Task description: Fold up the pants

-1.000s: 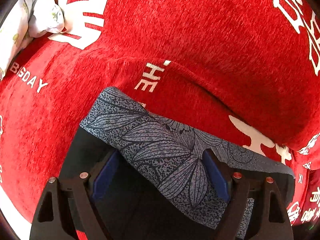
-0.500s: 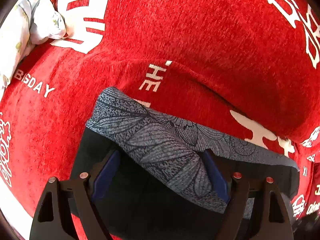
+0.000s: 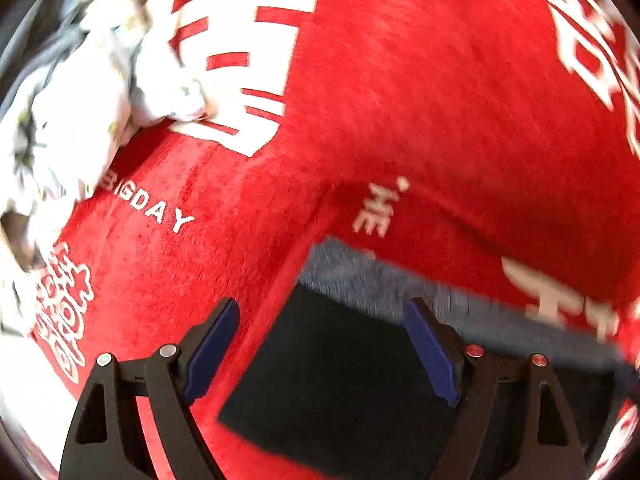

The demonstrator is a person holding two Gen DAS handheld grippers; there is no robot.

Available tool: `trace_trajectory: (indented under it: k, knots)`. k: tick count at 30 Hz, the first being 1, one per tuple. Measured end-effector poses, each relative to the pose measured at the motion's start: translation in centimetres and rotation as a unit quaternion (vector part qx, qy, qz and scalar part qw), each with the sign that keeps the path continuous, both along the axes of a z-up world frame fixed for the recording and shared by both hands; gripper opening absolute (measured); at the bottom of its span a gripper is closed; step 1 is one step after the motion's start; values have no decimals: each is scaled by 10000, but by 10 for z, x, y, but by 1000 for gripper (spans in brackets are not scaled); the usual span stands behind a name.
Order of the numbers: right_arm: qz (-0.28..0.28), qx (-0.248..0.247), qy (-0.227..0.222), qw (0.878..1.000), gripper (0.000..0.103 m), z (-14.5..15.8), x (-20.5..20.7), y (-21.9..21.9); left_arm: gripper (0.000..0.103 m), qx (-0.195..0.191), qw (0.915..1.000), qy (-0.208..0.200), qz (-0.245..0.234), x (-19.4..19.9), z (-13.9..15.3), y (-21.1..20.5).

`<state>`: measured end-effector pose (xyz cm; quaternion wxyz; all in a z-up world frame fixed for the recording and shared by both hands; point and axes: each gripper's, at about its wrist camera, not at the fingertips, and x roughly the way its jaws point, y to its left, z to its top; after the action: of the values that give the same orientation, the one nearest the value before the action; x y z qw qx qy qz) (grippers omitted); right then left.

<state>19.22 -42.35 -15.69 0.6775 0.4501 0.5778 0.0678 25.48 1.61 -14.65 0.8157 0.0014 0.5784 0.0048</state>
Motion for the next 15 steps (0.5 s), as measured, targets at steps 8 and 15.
trace_trajectory:
  k: [8, 15]
  knots:
    - [1401, -321, 381, 9889, 32, -56, 30, 79, 85, 81, 9950, 560, -825, -20, -63, -84]
    - [637, -373, -72, 9972, 56, -26, 47, 18, 90, 537, 9965, 397, -492, -1, -50, -94]
